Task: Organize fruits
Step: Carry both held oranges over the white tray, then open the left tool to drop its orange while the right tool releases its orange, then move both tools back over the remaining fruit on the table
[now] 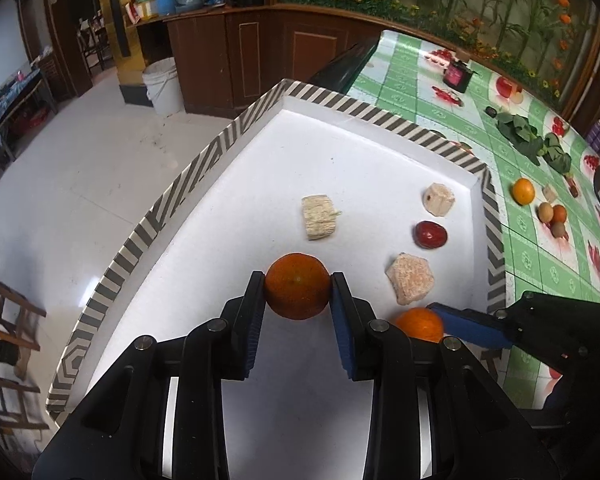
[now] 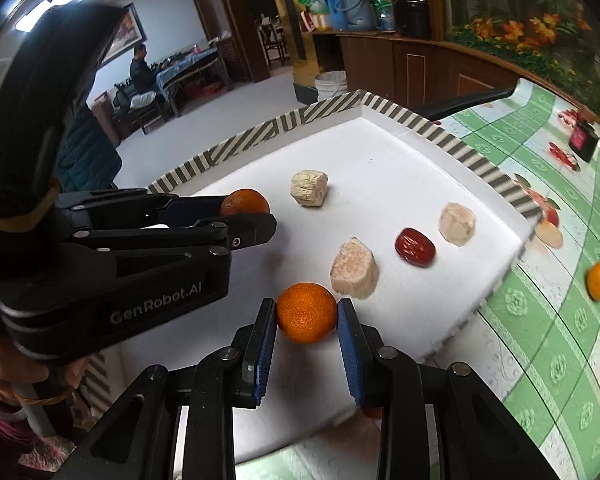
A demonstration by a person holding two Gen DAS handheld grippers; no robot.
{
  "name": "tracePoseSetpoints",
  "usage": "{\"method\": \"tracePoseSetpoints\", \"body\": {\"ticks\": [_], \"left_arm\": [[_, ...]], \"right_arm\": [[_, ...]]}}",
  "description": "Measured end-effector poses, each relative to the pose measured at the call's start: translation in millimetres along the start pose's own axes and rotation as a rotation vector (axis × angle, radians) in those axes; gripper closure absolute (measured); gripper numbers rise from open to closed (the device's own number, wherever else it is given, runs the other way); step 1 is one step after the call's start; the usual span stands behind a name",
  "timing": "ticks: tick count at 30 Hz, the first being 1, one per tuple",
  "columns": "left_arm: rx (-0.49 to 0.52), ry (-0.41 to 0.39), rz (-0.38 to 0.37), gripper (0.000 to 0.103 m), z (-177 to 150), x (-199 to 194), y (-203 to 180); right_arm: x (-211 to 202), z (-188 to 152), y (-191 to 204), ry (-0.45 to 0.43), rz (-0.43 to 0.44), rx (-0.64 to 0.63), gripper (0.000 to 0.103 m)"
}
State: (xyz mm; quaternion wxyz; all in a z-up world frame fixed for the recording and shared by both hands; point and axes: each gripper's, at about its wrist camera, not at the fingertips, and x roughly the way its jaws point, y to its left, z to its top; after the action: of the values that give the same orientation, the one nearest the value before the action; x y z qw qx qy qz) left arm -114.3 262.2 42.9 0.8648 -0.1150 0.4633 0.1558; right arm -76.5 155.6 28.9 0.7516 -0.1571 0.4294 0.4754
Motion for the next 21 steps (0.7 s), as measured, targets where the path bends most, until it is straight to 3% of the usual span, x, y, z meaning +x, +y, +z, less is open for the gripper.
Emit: {"method": "tracePoseSetpoints", "body": {"ticks": [3, 5, 7, 13, 21], "left_arm": [[-0.009, 0.021, 0.012, 0.071, 1, 5, 4], [-0.013, 0.025, 0.018, 0.059, 1, 6, 7], [-0.015, 0.025, 0.016, 0.054, 2, 6, 8], [-0.023, 0.022, 0.014, 0.054, 3, 2, 5], [-0.016, -0.094, -0.005, 0.054, 3, -34, -15]], "right_arm": [[8, 2, 0, 0.029, 0.005, -0.018, 0.073], [9, 3, 1, 0.02, 0.003, -0.025, 0.073], [8, 3, 0, 0.011, 0.006, -0.019, 0.073], [-11, -2, -3, -0.014, 0.008, -0.006, 0.07], [-62, -24, -25, -0.105, -0.014, 0.065, 0.07]]}}
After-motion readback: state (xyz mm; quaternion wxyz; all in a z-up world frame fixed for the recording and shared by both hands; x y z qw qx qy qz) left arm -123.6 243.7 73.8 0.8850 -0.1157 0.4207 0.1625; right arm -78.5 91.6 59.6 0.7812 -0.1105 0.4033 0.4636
